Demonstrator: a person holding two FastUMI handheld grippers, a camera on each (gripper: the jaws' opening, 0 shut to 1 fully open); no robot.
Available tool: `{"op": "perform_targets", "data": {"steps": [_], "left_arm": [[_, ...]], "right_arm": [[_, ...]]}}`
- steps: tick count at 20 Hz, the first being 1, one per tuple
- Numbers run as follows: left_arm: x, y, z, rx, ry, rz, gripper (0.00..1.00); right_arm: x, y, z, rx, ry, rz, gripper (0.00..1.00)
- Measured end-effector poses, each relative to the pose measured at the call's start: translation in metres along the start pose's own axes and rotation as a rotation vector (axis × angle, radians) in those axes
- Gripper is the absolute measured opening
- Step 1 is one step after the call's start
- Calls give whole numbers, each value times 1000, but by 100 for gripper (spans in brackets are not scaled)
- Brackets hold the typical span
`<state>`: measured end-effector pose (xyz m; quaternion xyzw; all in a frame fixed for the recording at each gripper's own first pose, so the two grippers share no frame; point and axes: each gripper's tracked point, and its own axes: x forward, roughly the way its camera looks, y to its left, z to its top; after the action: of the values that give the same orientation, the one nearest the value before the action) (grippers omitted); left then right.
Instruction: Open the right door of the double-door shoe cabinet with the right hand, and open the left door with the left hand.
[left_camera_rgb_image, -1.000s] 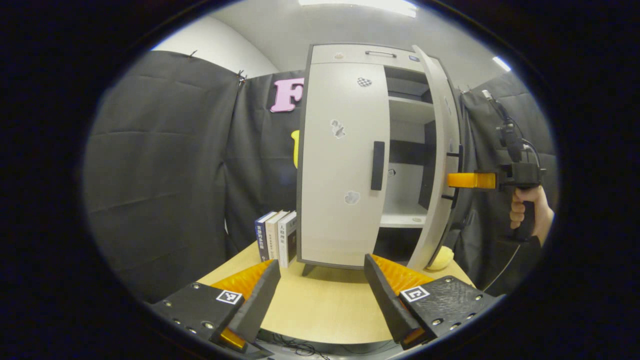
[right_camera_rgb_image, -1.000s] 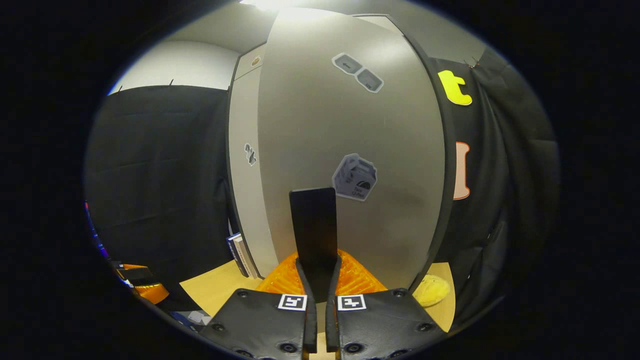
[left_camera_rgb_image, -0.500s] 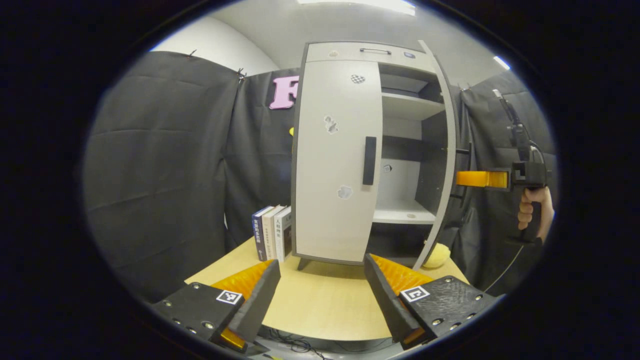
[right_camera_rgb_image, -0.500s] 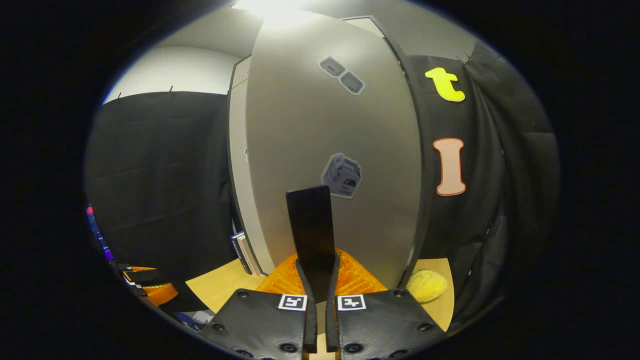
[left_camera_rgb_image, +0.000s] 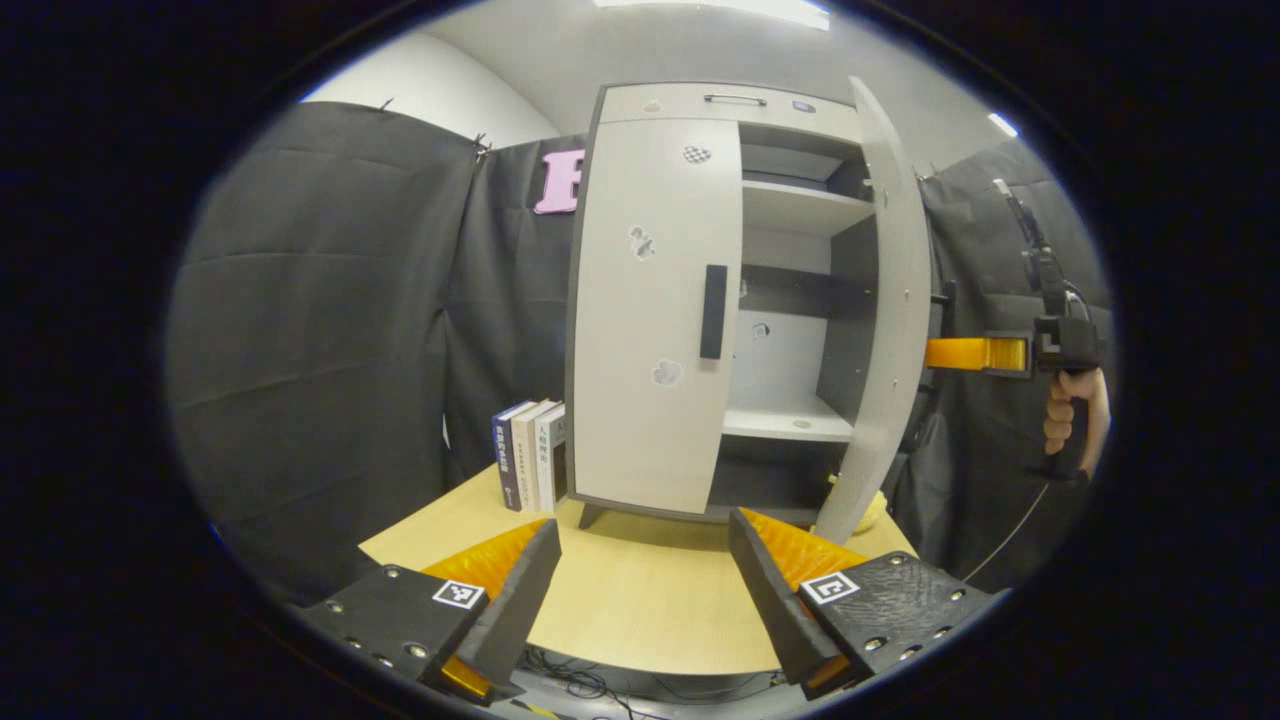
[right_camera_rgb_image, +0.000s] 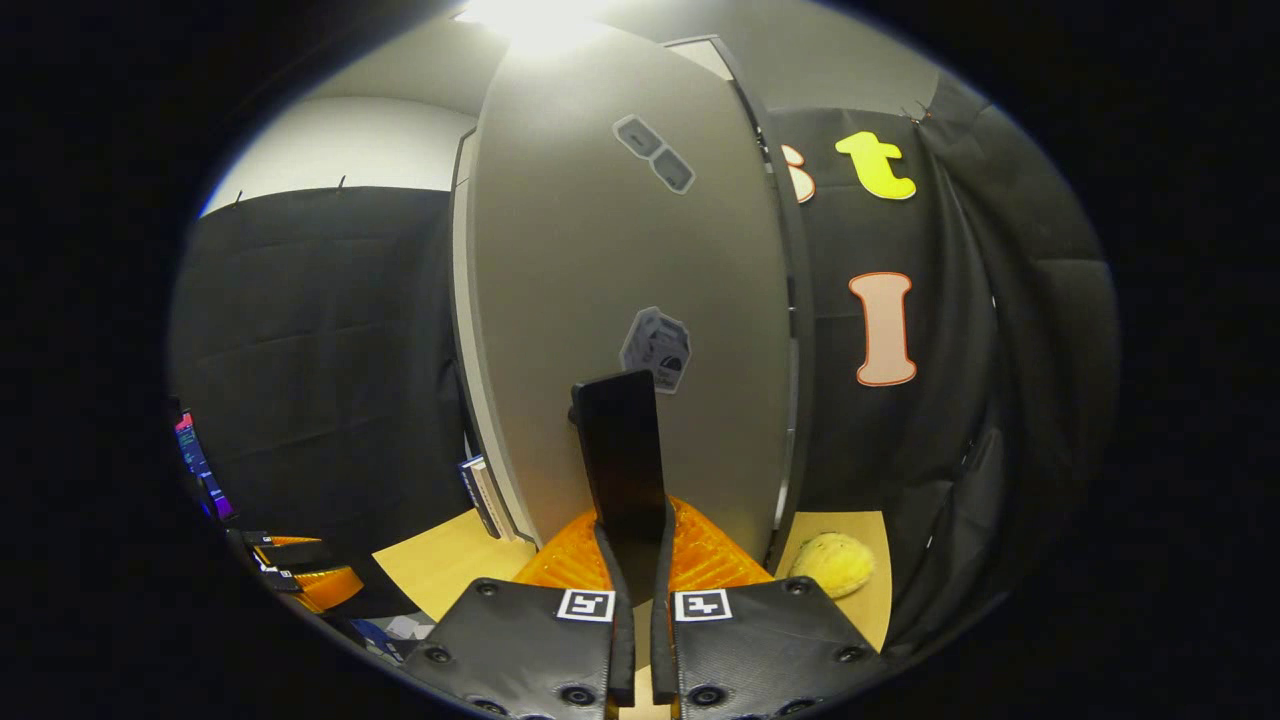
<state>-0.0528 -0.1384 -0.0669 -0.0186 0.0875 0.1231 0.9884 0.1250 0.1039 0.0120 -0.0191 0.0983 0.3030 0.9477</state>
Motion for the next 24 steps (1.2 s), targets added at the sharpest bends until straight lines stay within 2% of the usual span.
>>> {"op": "perform_targets", "data": {"steps": [4,8,10,14,20,21,24], "left_arm": [[1,-12,-4,-20,10,-19,100],[9,-21,3,-23,9,-36,100],[13,-25,4,-6,14,-39,100],[24,-25,14,12,25,-49,100],[64,-14,30,6,22,-110,100],[70,-13,35,2,15,-123,100],[84,-7,41,-7,3,-161,100]], "right_arm": [[-3,-13,2,8,-18,-42,8],[-9,-38,5,-8,-29,-139,7],[-5,-22,1,43,-25,-93,7],[-4,-38,7,12,-59,-146,3],[-8,-27,-1,135,-33,-199,7],[-10,-27,-1,134,-30,-216,3],[-19,-40,-6,94,-4,-271,3]]}}
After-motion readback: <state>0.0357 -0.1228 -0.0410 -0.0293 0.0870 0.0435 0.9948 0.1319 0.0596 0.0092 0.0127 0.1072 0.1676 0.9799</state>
